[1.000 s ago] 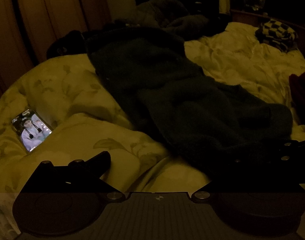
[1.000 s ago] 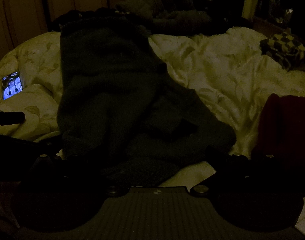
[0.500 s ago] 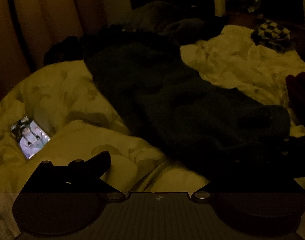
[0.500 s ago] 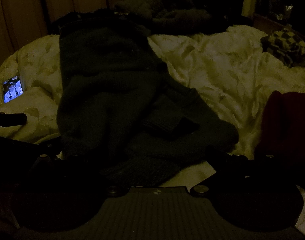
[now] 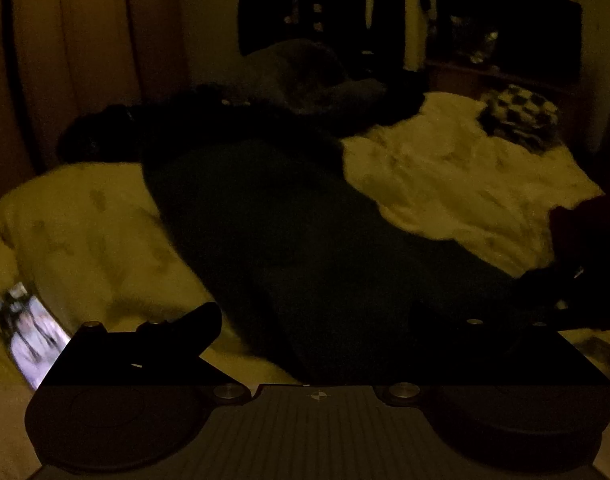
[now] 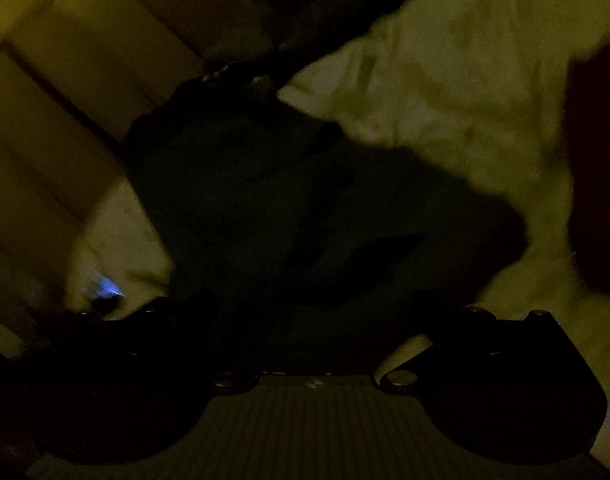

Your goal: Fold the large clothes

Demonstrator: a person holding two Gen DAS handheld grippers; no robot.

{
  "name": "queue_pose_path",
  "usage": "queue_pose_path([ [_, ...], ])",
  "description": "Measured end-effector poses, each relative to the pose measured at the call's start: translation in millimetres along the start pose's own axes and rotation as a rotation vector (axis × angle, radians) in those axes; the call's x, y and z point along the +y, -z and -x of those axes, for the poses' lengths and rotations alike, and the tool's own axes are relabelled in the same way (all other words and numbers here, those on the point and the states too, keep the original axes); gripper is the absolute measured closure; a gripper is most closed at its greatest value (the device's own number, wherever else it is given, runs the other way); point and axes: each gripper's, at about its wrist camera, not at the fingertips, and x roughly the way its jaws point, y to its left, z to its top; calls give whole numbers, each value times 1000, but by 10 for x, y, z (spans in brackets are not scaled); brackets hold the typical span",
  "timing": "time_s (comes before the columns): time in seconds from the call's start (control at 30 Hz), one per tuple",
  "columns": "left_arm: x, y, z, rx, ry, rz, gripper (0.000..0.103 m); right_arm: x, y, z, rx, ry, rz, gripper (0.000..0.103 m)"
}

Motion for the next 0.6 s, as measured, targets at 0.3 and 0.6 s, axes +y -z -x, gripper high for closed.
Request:
queue_pose_path([
  [0.3, 343, 162, -289, 73, 43, 123, 0, 1, -827, -784, 16, -90, -171, 20],
  [0.6, 359, 279, -357, 97, 81, 119, 0, -153, -847, -1569, 8, -96, -275, 31],
])
